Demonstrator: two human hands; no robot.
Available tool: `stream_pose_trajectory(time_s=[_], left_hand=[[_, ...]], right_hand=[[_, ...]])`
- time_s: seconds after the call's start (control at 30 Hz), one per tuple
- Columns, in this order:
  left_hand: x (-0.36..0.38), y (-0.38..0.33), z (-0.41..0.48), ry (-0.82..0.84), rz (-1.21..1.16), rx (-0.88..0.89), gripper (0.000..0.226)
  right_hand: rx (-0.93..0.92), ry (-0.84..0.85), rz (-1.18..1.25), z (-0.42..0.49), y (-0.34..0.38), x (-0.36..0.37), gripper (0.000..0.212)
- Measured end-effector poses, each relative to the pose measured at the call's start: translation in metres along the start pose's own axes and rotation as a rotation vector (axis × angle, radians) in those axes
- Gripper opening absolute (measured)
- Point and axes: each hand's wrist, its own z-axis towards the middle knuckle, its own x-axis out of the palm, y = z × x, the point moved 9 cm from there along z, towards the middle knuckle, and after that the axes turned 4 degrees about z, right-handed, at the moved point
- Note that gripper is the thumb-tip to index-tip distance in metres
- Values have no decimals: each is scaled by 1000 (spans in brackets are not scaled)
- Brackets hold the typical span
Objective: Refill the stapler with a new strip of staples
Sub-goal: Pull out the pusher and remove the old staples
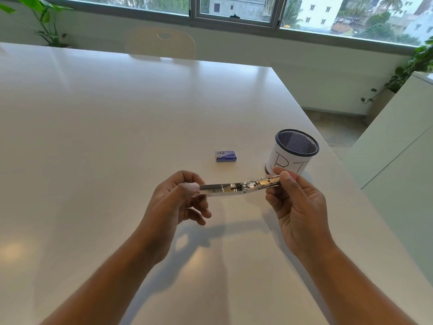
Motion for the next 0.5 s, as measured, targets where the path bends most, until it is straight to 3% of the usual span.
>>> stream_pose_trajectory(time_s=[0.17,0.27,0.5], left_hand=[[9,1,-1,230,68,-106,29],[20,6,-8,367,124,-187,24],[44,18,-21,505,111,-261,46]], right_hand=[[35,76,7,-4,-4,10,27],[76,154,-51,-11,-12,22,29],[185,302,-156,-25,-32,45,36]])
